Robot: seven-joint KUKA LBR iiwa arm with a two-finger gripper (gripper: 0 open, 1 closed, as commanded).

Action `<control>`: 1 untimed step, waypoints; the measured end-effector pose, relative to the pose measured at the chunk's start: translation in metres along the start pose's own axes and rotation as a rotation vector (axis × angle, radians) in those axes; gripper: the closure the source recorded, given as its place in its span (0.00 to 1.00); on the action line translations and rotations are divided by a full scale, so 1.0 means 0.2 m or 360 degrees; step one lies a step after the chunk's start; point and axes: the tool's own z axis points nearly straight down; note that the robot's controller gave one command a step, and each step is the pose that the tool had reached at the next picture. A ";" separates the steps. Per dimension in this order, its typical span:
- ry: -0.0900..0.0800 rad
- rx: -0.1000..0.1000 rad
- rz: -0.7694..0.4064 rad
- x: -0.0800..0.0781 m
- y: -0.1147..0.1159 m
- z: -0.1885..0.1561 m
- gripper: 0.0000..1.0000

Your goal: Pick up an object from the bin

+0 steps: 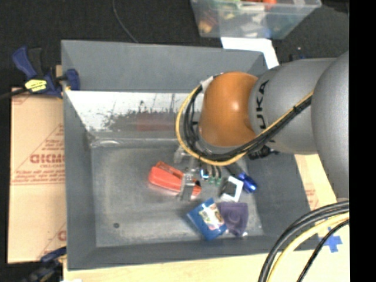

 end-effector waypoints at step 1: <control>0.0019 0.0004 0.0269 -0.06 -0.07 0.37 0.00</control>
Offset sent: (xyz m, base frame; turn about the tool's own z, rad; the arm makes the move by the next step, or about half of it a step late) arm -0.0012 -0.0165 -0.0735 0.2733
